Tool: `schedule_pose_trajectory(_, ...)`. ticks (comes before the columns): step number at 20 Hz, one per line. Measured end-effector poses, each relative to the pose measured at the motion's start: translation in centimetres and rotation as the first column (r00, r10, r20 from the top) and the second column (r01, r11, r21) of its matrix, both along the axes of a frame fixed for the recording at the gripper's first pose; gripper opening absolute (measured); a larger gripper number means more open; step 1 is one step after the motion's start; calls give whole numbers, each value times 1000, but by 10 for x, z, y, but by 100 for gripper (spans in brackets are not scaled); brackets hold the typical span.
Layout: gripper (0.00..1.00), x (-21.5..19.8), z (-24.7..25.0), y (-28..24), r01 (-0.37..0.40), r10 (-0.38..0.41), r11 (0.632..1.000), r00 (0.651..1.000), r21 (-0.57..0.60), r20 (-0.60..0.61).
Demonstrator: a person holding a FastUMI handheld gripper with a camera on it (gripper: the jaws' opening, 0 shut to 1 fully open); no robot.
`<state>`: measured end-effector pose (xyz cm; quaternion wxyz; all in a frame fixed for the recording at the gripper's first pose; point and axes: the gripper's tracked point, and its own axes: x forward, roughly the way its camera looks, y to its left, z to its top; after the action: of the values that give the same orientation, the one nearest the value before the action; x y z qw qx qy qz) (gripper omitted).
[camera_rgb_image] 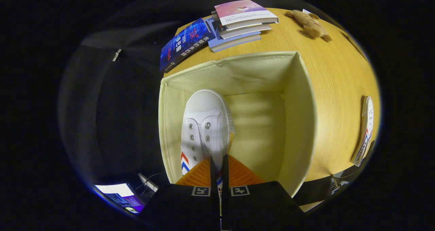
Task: Open the storage box then place both shoes into the box .Put the left shoe in first, then the right shoe, with the right side of both shoes facing outward in a uniform manner.
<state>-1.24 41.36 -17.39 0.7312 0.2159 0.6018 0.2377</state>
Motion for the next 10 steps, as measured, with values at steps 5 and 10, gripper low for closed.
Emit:
schedule_pose_trajectory(5,7,-3,-11,7,14,-14,1000,999,12,-33)
schedule_pose_trajectory(10,35,-8,7,23,-16,23,992,998,122,-57)
